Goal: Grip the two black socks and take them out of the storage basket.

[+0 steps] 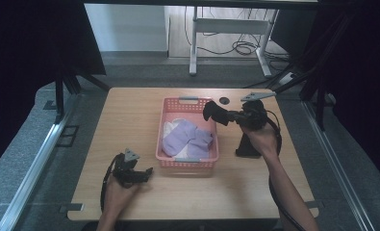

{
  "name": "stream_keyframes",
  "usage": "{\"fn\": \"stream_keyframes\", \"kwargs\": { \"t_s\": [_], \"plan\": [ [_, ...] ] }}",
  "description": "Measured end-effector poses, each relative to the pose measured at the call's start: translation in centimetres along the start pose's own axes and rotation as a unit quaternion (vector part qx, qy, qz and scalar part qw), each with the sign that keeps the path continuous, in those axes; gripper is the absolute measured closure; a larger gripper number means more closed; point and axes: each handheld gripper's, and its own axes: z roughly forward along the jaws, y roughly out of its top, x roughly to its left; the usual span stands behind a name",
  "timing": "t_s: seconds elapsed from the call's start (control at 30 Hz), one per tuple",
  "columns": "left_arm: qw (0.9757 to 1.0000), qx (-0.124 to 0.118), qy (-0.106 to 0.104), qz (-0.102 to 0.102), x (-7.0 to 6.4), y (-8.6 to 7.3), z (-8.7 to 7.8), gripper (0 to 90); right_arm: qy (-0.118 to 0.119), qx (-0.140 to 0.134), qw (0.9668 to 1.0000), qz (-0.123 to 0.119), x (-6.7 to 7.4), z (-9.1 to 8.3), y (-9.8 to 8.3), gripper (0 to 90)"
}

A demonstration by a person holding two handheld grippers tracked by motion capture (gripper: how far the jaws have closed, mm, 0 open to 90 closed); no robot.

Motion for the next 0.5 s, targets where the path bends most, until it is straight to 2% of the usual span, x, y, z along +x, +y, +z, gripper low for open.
{"fn": "stream_keyframes", "kwargs": {
  "t_s": [0.5],
  "plan": [
    [1.0, 0.0, 0.0, 0.0, 0.0, 0.0, 0.0, 12.1, -0.032, -0.002, 0.9992, 0.024, -2.6, -2.0, -2.0, 85.2]
  ]
}}
